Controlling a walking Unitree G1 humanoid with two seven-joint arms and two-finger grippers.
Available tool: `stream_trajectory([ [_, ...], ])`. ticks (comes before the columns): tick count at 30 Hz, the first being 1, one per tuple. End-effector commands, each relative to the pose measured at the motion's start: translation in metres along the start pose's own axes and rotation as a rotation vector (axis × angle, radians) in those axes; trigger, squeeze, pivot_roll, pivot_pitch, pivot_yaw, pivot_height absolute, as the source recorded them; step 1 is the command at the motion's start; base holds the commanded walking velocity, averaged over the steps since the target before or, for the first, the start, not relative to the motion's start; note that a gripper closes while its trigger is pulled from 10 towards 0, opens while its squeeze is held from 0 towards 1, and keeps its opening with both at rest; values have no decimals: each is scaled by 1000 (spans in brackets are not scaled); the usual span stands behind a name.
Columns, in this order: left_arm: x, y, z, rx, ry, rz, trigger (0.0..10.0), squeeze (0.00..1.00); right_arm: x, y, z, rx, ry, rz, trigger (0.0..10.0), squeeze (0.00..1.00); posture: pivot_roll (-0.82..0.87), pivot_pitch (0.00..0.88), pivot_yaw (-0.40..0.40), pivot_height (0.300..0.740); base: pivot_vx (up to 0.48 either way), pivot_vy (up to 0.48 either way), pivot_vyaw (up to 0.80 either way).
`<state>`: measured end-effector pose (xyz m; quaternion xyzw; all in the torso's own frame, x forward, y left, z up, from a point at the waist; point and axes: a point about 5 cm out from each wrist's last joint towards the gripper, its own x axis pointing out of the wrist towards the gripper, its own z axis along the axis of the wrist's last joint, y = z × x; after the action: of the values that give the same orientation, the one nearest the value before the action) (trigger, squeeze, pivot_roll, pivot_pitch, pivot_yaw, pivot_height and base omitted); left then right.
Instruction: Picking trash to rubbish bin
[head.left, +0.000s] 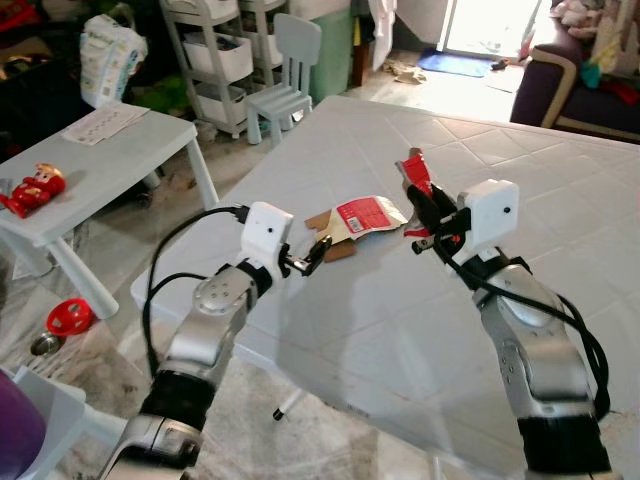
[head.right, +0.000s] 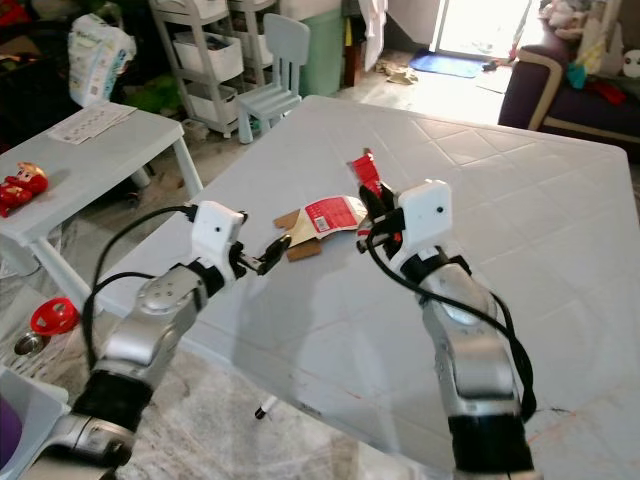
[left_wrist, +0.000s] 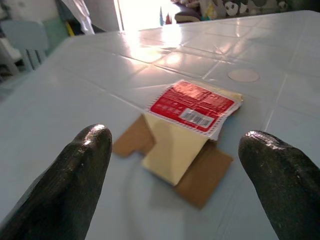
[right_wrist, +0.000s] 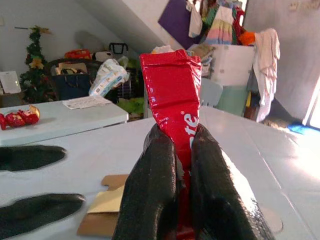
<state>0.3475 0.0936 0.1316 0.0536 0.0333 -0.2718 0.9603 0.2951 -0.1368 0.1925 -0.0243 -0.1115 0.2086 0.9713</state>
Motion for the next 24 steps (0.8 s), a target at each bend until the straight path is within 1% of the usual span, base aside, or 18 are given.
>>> stream_trajectory([
  [1, 7, 0, -2, 18, 6, 7, 10000, 0, -7, 8, 7, 30, 6, 14, 0, 0, -213, 111, 24, 740, 0, 0, 0],
  [6, 17, -3, -6, 31, 20, 10, 10000, 0, -21, 15, 9, 71, 45, 7, 0, 0, -246, 138, 15, 740, 0, 0, 0],
  [7, 23, -3, -5, 56, 26, 18, 10000, 0, -27, 19, 10, 83, 72, 0, 0, 0, -263, 147, 13, 740, 0, 0, 0],
  [10, 30, -5, 1, 76, 21, 21, 10000, 0, -34, 23, 11, 95, 93, -5, 0, 0, -287, 170, 5, 740, 0, 0, 0],
  [13, 35, -5, 4, 77, 21, 37, 10000, 0, -39, 26, 11, 103, 113, -6, 0, 0, -299, 181, 1, 740, 0, 0, 0],
  [16, 39, -2, 7, 74, 25, 72, 10000, 0, -42, 29, 12, 107, 132, -4, 0, 0, -314, 189, -2, 740, 0, 0, 0],
  [19, 40, -1, 8, 83, 27, 83, 10000, 0, -43, 30, 14, 109, 140, -5, 0, 0, -322, 190, -5, 740, 0, 0, 0],
  [22, 40, -1, 7, 91, 34, 87, 10000, 0, -44, 31, 15, 112, 148, -7, 0, 0, -326, 190, -6, 740, 0, 0, 0],
  [24, 39, 1, 1, 90, 65, 93, 10000, 0, -44, 31, 16, 112, 155, -8, 0, 0, -327, 187, -8, 740, 0, 0, 0],
])
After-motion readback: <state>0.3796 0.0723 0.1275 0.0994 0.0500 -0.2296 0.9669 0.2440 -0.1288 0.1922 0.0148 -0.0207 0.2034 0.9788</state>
